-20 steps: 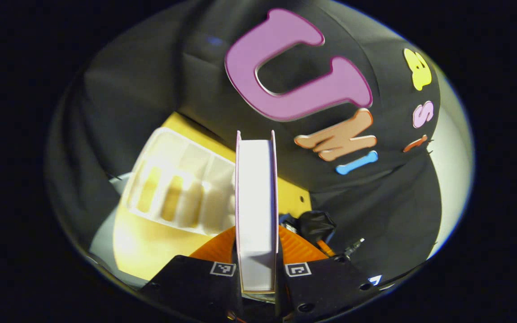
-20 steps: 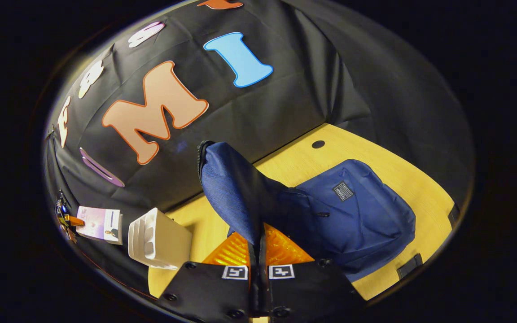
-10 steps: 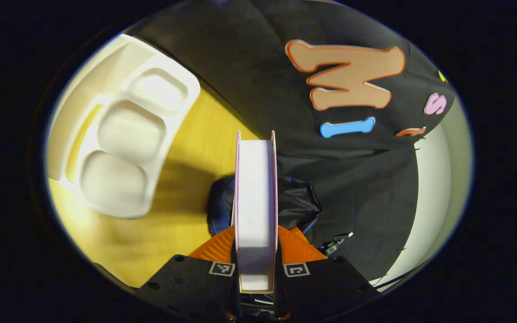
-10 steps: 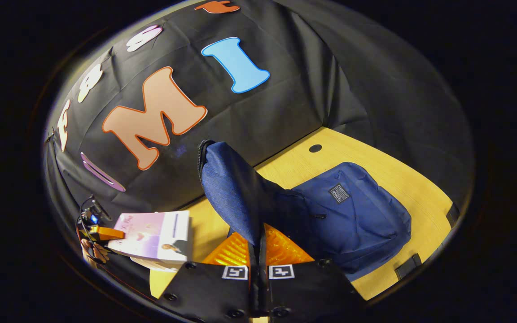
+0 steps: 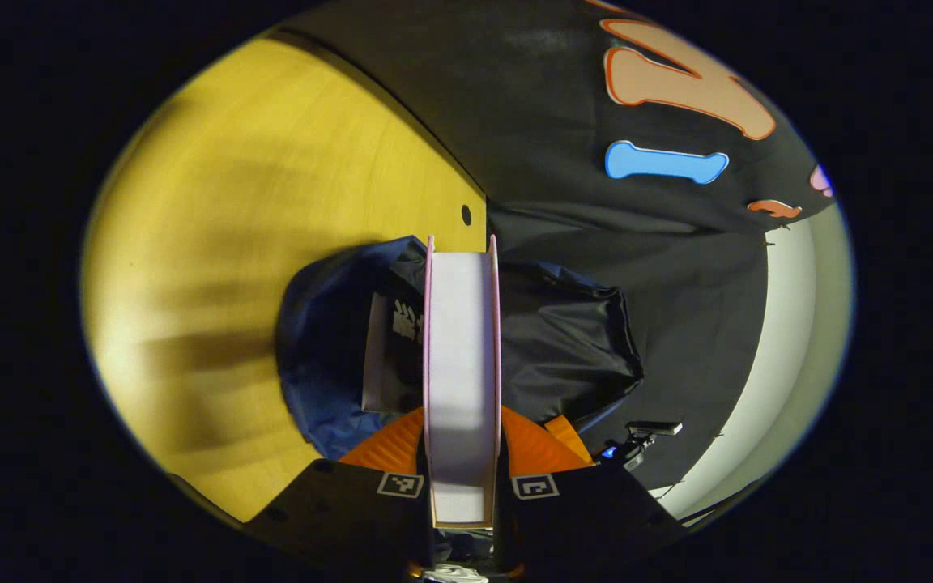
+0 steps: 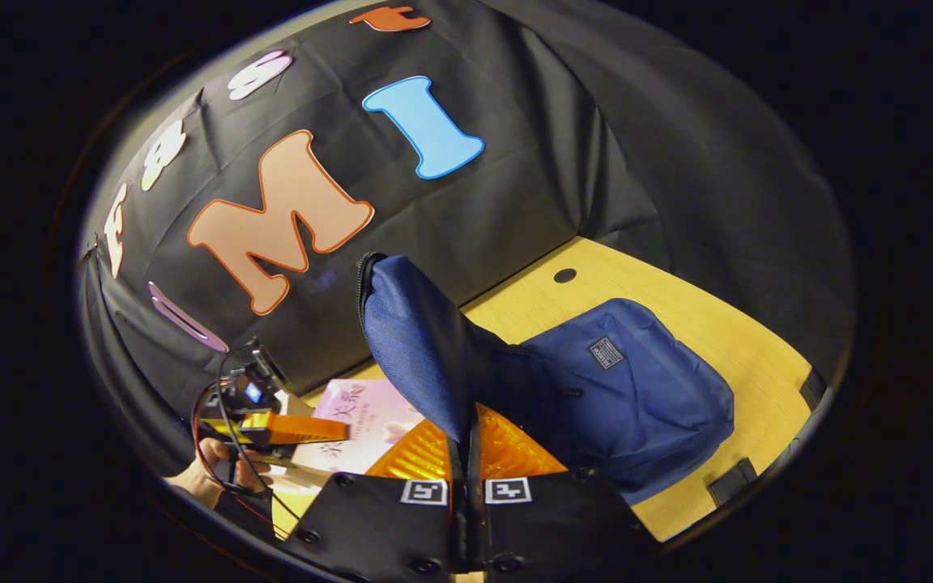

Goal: Open the schoolbag, grab two books from the bookshelf and put them into the schoolbag.

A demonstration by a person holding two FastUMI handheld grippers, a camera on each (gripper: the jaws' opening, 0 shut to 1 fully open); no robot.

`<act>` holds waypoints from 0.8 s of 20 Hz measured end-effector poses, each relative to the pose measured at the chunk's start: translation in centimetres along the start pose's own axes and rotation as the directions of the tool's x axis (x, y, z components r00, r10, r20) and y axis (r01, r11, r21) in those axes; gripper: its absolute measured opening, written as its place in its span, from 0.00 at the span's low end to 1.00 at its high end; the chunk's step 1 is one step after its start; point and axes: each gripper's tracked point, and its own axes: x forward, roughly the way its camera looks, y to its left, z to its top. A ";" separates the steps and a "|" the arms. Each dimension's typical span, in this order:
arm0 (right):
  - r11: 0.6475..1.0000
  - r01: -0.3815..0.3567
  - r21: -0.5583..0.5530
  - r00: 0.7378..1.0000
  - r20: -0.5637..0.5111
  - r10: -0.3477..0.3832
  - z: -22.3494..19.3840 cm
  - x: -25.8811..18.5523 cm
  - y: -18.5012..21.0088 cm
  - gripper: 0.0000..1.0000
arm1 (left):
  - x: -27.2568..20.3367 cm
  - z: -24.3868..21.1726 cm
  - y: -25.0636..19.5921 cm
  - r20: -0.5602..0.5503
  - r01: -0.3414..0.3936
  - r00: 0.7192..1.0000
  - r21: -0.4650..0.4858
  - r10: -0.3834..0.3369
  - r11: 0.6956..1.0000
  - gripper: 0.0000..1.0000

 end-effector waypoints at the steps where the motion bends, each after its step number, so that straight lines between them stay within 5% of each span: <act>1: 1.000 0.001 0.005 1.000 0.003 -0.001 0.1 -0.1 -0.1 0.03 | 1.0 0.1 0.5 -0.012 -0.002 1.000 -0.008 0.002 1.000 0.25; 16: 0.998 -0.018 -0.053 1.000 0.003 0.018 0.2 -0.1 1.1 0.03 | 14.0 -3.3 1.5 -0.049 0.128 0.989 -0.147 -0.136 0.981 0.25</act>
